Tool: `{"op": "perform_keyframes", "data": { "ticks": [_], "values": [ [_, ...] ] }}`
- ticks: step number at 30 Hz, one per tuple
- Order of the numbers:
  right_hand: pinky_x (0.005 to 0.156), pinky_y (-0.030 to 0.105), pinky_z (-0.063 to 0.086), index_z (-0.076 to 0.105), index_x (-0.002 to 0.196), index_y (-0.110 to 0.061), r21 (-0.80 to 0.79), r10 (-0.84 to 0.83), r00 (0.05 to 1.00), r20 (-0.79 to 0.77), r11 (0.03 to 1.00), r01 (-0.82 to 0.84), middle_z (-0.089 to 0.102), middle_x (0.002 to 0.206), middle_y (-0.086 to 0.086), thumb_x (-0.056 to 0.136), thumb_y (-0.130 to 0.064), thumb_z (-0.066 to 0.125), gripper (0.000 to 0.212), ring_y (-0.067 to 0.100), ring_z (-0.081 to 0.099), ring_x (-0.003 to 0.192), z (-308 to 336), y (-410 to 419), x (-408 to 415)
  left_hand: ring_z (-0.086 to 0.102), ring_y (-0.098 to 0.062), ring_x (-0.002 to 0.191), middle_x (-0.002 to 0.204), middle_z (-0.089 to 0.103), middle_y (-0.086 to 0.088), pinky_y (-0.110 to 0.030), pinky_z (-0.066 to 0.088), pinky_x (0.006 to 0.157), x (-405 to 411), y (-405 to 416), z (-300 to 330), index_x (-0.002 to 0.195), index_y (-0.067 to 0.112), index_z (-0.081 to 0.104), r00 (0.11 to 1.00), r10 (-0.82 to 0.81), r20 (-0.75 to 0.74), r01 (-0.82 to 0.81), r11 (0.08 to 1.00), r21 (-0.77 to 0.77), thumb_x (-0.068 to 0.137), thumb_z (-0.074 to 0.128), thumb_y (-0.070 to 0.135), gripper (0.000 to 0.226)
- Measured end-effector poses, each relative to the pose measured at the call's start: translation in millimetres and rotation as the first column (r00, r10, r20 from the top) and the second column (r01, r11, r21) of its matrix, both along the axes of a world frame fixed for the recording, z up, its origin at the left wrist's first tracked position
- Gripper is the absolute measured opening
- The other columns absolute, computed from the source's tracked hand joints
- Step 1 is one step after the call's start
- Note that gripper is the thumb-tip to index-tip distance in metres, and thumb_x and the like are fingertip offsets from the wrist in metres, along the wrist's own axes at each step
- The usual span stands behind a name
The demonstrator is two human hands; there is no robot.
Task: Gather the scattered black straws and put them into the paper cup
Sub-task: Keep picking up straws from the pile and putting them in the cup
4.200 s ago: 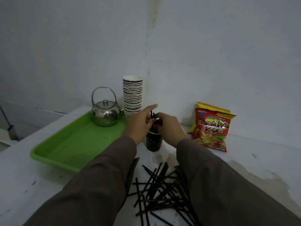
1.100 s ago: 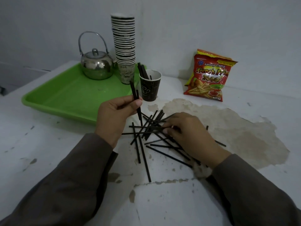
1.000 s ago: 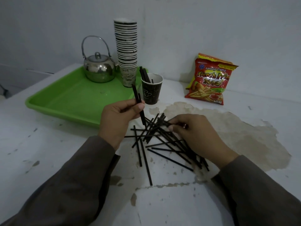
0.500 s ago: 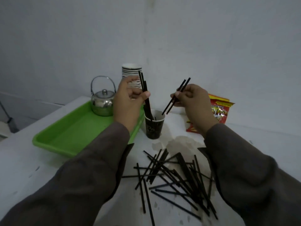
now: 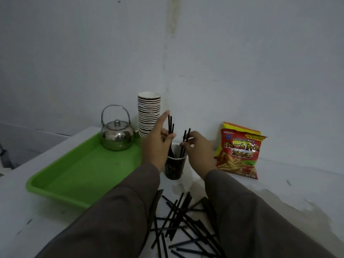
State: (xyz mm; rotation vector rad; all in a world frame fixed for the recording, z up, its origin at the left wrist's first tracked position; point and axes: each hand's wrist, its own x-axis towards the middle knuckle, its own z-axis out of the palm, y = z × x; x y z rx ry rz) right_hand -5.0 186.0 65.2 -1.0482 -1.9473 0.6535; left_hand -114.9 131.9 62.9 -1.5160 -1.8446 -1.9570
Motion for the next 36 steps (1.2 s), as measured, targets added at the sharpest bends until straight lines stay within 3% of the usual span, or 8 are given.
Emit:
{"op": "perform_keyframes", "data": {
  "ticks": [5,13,16,19,23,27,30,36],
  "values": [
    [0.088,0.048,0.047,0.062,0.104,-0.013,-0.060,0.036,0.964,0.265,0.998,-0.021,0.067,0.103,0.013,0.086,-0.019,0.057,0.019,0.030,0.058,0.101,-6.7,1.0,-2.9,0.052,-0.001,0.061,0.064,0.050,0.014,-0.020,0.044,0.058,-3.4,-0.5,-19.0,0.125,0.043,0.042,0.987,-0.042,-0.153,0.017,0.986,-0.166,0.078,0.068,0.009,0.063],
    [0.095,0.031,0.046,0.050,0.125,-0.014,-0.100,0.135,0.991,-0.025,0.986,-0.136,0.061,0.123,0.008,0.087,-0.009,0.058,0.040,0.019,0.055,0.111,7.3,-8.6,7.1,0.059,-0.021,0.087,0.097,0.064,-0.009,-0.037,0.051,0.080,-3.0,-6.5,-7.9,0.119,0.014,0.058,0.966,-0.049,-0.253,-0.014,0.970,-0.242,0.082,0.060,0.002,0.038],
    [0.087,0.022,0.041,0.052,0.122,-0.019,-0.021,0.121,0.987,-0.108,0.992,-0.124,0.061,0.114,-0.004,0.086,-0.015,0.061,0.037,0.008,0.052,0.105,11.9,-21.8,29.7,0.059,-0.017,0.091,0.104,0.062,-0.004,-0.028,0.049,0.082,-1.9,-33.6,0.0,0.123,0.014,0.054,0.984,0.031,-0.177,-0.052,0.992,-0.113,0.084,0.057,0.003,0.040],
    [0.079,0.017,0.040,0.061,0.108,-0.022,0.045,0.115,0.993,-0.039,0.993,-0.113,0.060,0.101,-0.015,0.085,-0.018,0.060,0.023,0.004,0.054,0.098,-1.5,-44.9,62.5,0.056,-0.008,0.086,0.100,0.060,0.004,-0.016,0.046,0.074,11.6,-77.3,-11.2,0.117,0.018,0.058,0.971,0.092,-0.221,-0.112,0.990,-0.082,0.085,0.056,0.005,0.035],
    [0.077,0.013,0.039,0.066,0.096,-0.028,-0.039,0.198,0.973,0.120,0.980,-0.195,0.062,0.098,-0.016,0.085,-0.020,0.060,0.015,-0.001,0.053,0.088,-36.5,-79.8,100.0,0.063,-0.019,0.084,0.092,0.071,-0.003,-0.026,0.048,0.075,37.7,-124.6,-41.2,0.097,0.015,0.069,0.901,-0.135,-0.413,0.008,0.955,-0.295,0.083,0.059,0.006,0.020],
    [0.078,0.011,0.036,0.068,0.092,-0.024,-0.001,0.191,0.939,0.285,0.980,-0.199,0.058,0.089,-0.017,0.083,-0.012,0.062,0.016,0.008,0.053,0.092,-58.3,-101.0,131.7,0.060,-0.016,0.088,0.094,0.071,-0.001,-0.021,0.042,0.078,53.9,-142.4,-57.0,0.100,0.016,0.069,0.827,-0.409,-0.385,0.178,0.841,-0.511,0.084,0.058,0.008,0.021],
    [0.076,0.012,0.035,0.069,0.089,-0.022,0.065,0.143,0.951,0.275,0.984,-0.167,0.052,0.082,-0.027,0.080,-0.007,0.065,0.018,0.009,0.051,0.086,-62.4,-111.4,149.7,0.057,-0.012,0.093,0.099,0.069,0.002,-0.019,0.041,0.081,70.8,-141.2,-61.2,0.103,0.021,0.067,0.781,-0.501,-0.373,0.230,0.786,-0.574,0.086,0.058,0.015,0.020],
    [0.071,0.030,0.040,0.069,0.090,-0.016,0.177,0.119,0.890,0.440,0.960,-0.217,0.067,0.086,0.000,0.079,-0.005,0.065,0.016,0.019,0.053,0.079,-76.3,-128.5,170.2,0.056,-0.015,0.092,0.096,0.067,0.001,-0.032,0.047,0.081,106.3,-136.7,-67.6,0.099,0.020,0.066,0.672,-0.579,-0.461,0.252,0.764,-0.594,0.086,0.057,0.025,0.017]
  ]
}}
